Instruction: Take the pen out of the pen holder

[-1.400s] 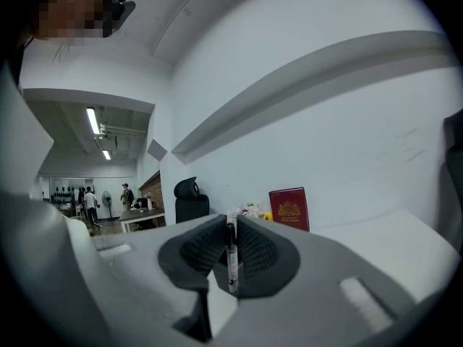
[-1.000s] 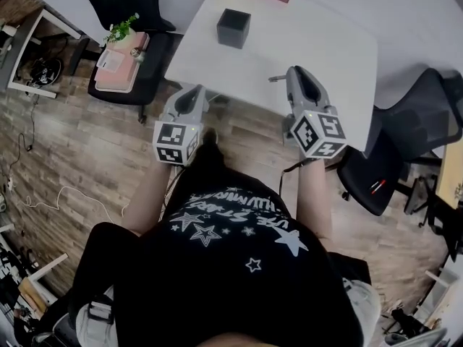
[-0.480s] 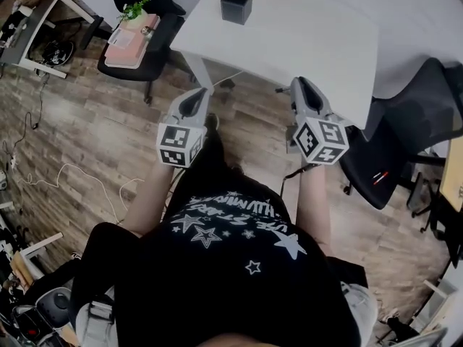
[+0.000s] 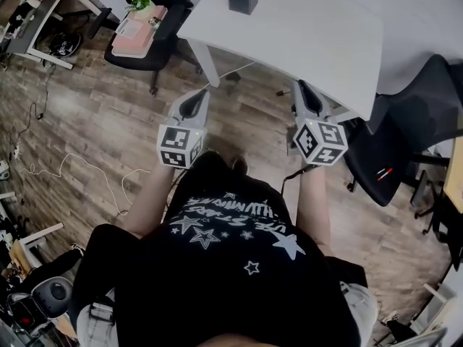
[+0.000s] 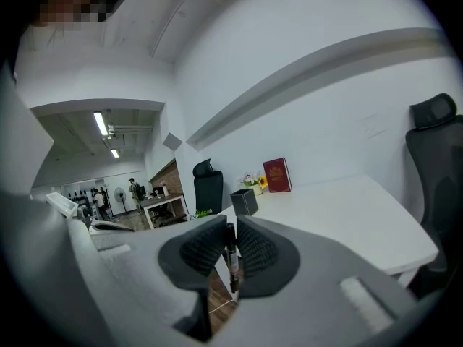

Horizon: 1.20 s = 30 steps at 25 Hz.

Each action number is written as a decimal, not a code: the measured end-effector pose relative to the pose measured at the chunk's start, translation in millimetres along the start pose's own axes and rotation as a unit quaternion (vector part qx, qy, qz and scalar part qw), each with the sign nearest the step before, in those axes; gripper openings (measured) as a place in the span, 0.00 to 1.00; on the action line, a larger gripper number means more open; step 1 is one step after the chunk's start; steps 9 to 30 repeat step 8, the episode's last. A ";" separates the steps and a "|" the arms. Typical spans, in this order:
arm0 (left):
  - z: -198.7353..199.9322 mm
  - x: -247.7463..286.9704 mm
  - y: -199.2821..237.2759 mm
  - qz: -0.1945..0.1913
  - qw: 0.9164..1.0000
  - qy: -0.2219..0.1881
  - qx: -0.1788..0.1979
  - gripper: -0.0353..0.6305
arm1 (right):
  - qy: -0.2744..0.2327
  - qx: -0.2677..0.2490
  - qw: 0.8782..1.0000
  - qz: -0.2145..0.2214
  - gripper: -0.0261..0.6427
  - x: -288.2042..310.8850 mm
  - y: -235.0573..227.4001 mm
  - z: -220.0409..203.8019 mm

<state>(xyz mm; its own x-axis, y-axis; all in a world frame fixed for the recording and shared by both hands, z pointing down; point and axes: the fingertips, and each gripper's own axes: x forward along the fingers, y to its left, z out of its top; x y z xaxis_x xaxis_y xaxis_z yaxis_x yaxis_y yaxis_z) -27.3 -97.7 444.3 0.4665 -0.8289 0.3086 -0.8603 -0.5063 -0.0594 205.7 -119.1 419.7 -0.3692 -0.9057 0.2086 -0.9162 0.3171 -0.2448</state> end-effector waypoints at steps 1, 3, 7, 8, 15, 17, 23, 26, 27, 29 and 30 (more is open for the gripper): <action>-1.0 -1.7 1.7 0.002 1.000 0.000 -0.001 0.07 | 0.001 -0.001 1.000 0.001 0.11 0.6 2.5 -0.9; -2.5 -4.1 6.5 0.003 1.000 0.001 -0.004 0.07 | 0.004 -0.002 1.000 0.003 0.11 3.8 7.3 -2.1; -4.2 -11.8 14.4 0.003 1.000 0.002 -0.007 0.07 | 0.009 -0.003 1.000 0.003 0.11 8.2 18.4 -3.9; -4.3 -13.9 16.0 0.002 1.000 0.001 -0.007 0.07 | 0.009 -0.003 1.000 0.002 0.11 8.7 21.4 -4.1; -4.3 -13.9 16.0 0.002 1.000 0.001 -0.007 0.07 | 0.009 -0.003 1.000 0.002 0.11 8.7 21.4 -4.1; -4.3 -13.9 16.0 0.002 1.000 0.001 -0.007 0.07 | 0.009 -0.003 1.000 0.002 0.11 8.7 21.4 -4.1; -4.3 -13.9 16.0 0.002 1.000 0.001 -0.007 0.07 | 0.009 -0.003 1.000 0.002 0.11 8.7 21.4 -4.1; -4.3 -13.9 16.0 0.002 1.000 0.001 -0.007 0.07 | 0.009 -0.003 1.000 0.002 0.11 8.7 21.4 -4.1; -4.3 -13.9 16.0 0.002 1.000 0.001 -0.007 0.07 | 0.009 -0.003 1.000 0.002 0.11 8.7 21.4 -4.1; -4.3 -13.9 16.0 0.002 1.000 0.001 -0.007 0.07 | 0.009 -0.003 1.000 0.002 0.11 8.7 21.4 -4.1; -4.3 -13.9 16.0 0.002 1.000 0.001 -0.007 0.07 | 0.009 -0.003 1.000 0.002 0.11 8.7 21.4 -4.1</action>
